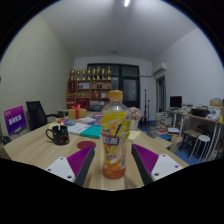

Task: Pour water

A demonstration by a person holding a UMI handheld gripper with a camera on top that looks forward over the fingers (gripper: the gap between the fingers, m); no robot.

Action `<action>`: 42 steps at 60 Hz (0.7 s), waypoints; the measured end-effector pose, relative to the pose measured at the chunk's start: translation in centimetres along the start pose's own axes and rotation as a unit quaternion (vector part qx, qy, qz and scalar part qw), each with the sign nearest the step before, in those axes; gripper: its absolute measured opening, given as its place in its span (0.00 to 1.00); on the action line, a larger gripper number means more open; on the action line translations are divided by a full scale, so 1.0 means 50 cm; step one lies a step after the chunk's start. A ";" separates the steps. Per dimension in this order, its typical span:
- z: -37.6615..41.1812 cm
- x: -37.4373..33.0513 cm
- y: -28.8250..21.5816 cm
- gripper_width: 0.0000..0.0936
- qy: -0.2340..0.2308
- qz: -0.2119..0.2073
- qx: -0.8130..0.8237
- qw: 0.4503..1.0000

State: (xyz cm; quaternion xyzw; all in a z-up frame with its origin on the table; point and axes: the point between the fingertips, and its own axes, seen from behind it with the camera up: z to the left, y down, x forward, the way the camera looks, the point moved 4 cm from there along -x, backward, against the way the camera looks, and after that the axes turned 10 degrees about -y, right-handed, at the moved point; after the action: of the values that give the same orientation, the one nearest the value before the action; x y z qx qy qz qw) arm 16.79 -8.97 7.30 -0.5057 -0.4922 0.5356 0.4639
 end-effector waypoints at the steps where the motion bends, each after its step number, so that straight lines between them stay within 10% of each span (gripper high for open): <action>1: -0.005 0.009 -0.001 0.87 0.004 0.001 -0.002 1.000; 11: -0.023 0.109 0.002 0.86 0.018 0.003 -0.024 1.000; 15: -0.033 0.111 0.014 0.49 0.028 0.023 -0.022 0.999; 42: -0.032 0.127 -0.163 0.34 0.054 0.007 -0.282 0.958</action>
State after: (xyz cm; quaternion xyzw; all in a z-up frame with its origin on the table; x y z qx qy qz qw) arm 18.00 -1.85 14.90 -0.6477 -0.5938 0.3500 0.3246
